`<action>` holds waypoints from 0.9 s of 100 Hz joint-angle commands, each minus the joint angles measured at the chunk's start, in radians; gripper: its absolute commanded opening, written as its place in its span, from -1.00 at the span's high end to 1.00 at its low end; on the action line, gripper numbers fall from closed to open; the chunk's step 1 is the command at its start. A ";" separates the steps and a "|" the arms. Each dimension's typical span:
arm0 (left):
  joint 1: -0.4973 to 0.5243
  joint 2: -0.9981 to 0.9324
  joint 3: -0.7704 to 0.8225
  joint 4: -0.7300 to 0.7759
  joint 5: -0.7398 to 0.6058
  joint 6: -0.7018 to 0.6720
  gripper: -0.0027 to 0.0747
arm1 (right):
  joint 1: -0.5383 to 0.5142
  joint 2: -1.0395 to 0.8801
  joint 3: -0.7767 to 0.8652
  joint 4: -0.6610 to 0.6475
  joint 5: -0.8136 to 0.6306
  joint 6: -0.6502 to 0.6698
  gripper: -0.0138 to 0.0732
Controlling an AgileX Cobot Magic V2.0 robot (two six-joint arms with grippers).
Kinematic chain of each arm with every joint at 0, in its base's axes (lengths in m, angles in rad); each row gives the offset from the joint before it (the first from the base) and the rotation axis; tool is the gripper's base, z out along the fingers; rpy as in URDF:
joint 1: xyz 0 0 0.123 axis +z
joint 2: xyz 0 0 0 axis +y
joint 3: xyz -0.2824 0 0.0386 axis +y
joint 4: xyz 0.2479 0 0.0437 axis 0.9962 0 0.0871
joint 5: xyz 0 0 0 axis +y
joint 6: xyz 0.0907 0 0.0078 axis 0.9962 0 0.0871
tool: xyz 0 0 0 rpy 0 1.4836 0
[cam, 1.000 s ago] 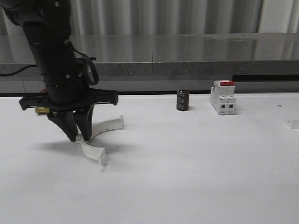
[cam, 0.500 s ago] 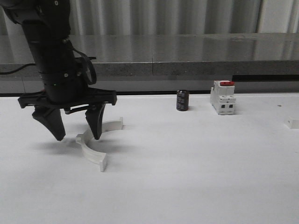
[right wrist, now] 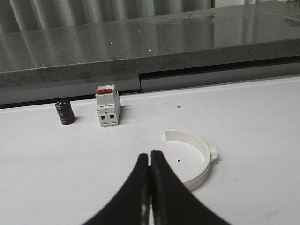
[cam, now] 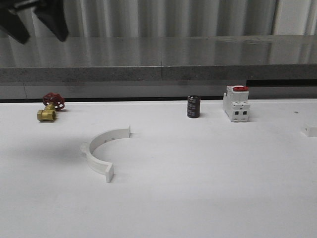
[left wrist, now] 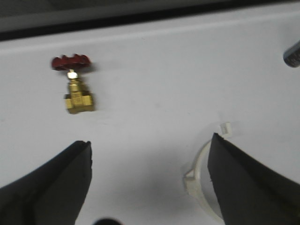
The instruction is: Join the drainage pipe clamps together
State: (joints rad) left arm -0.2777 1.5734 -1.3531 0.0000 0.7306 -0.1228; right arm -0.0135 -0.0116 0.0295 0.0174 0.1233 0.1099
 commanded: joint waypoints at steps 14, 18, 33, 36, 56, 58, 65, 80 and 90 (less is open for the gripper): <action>0.099 -0.294 0.218 -0.035 -0.197 0.026 -0.39 | -0.005 -0.018 -0.020 -0.011 -0.087 -0.002 0.84; 0.101 -0.339 0.275 -0.040 -0.222 0.026 -0.39 | -0.005 -0.018 -0.020 -0.011 -0.087 -0.002 0.84; 0.104 -0.528 0.453 -0.057 -0.287 0.026 -0.39 | -0.005 -0.018 -0.020 -0.011 -0.087 -0.002 0.84; 0.104 -0.562 0.483 -0.057 -0.294 0.026 -0.39 | -0.005 -0.018 -0.020 -0.011 -0.087 -0.002 0.84; 0.107 -0.785 0.648 -0.047 -0.302 0.026 -0.39 | -0.005 -0.018 -0.020 -0.011 -0.087 -0.002 0.84; 0.107 -0.805 0.662 -0.047 -0.302 0.026 -0.39 | -0.005 -0.018 -0.020 -0.011 -0.087 -0.002 0.84; 0.107 -0.868 0.704 -0.047 -0.302 0.026 -0.39 | -0.005 -0.018 -0.020 -0.011 -0.087 -0.002 0.84; 0.107 -0.976 0.778 -0.047 -0.307 0.026 -0.11 | -0.005 -0.018 -0.020 -0.011 -0.087 -0.002 0.84; 0.107 -1.029 0.820 -0.047 -0.309 0.026 0.28 | -0.005 -0.018 -0.020 -0.011 -0.087 -0.002 0.84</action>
State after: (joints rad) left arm -0.1737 0.5798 -0.5346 -0.0417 0.5007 -0.0973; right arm -0.0135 -0.0116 0.0295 0.0174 0.1233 0.1115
